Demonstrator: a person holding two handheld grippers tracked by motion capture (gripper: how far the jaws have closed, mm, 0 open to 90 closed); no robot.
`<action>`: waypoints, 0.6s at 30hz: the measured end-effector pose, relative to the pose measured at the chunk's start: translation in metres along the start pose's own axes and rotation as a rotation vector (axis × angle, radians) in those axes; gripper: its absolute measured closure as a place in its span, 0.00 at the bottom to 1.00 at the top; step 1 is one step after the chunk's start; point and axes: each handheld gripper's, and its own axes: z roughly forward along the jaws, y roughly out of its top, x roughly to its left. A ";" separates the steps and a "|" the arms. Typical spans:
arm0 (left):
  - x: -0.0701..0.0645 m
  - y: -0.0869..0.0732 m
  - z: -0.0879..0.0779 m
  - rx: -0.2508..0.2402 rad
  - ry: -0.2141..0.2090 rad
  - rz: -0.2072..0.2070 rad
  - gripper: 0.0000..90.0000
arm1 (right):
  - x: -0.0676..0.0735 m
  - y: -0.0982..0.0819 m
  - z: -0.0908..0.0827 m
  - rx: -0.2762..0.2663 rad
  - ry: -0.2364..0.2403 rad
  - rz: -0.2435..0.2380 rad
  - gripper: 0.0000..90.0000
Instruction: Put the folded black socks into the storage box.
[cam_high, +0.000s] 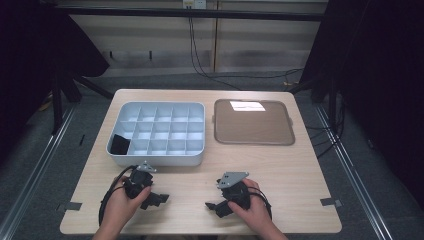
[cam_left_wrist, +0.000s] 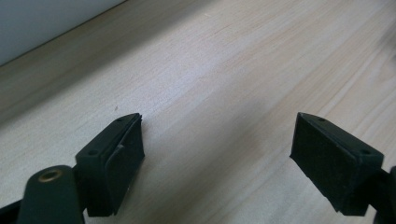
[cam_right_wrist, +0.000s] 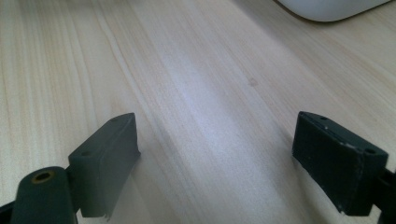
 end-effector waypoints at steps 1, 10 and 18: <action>-0.001 -0.002 0.001 -0.010 0.009 0.027 0.17 | 0.000 0.000 0.000 0.000 0.000 0.001 0.16; -0.002 -0.008 0.002 -0.060 0.017 0.064 0.17 | 0.000 0.000 0.000 0.001 0.000 -0.005 0.16; -0.005 -0.016 0.003 -0.091 0.048 0.142 0.17 | 0.000 0.000 0.000 0.002 0.001 -0.005 0.16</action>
